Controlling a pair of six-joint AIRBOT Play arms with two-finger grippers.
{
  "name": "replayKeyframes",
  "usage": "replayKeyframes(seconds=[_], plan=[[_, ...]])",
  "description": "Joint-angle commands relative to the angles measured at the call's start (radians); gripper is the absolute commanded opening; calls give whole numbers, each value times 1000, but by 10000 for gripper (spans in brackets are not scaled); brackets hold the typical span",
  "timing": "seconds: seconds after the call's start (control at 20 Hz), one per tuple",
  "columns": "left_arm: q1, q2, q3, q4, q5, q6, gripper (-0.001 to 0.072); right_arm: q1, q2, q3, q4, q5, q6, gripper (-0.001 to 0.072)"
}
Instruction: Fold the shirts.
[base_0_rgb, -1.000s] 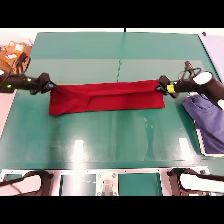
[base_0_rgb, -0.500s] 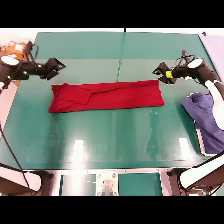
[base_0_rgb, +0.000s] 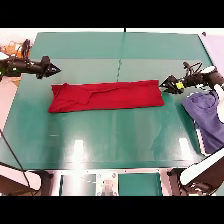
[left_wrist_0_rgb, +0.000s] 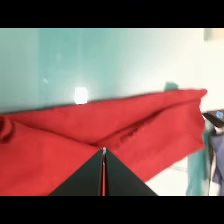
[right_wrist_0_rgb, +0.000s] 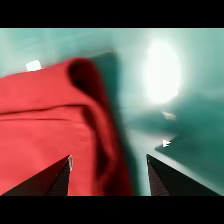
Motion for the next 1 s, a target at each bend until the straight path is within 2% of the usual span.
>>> replayKeyframes(seconds=[0.0,0.05,0.1,0.2,0.25,0.45,0.65,0.8,0.95], plan=[[-34,-1,3,1,-44,-5,23,21,-78,0,78,57,-103,549],[-50,-1,3,2,-40,-5,23,37,-92,0,93,57,-103,528],[-70,-1,3,3,-34,-5,23,51,-99,-1,93,58,-113,378],[-123,-1,3,9,-6,-5,23,69,-100,10,95,84,-148,192],[-154,-1,3,23,21,-5,23,71,-99,33,95,114,-147,18],[-326,-10,-3,111,203,-27,22,66,-39,191,111,257,-122,14],[-556,-73,-3,148,427,-27,23,73,124,280,166,379,-66,15],[-726,-165,0,96,569,-56,23,85,274,280,216,415,-17,15],[-846,-240,0,-51,687,-55,23,101,378,280,217,414,27,16]])
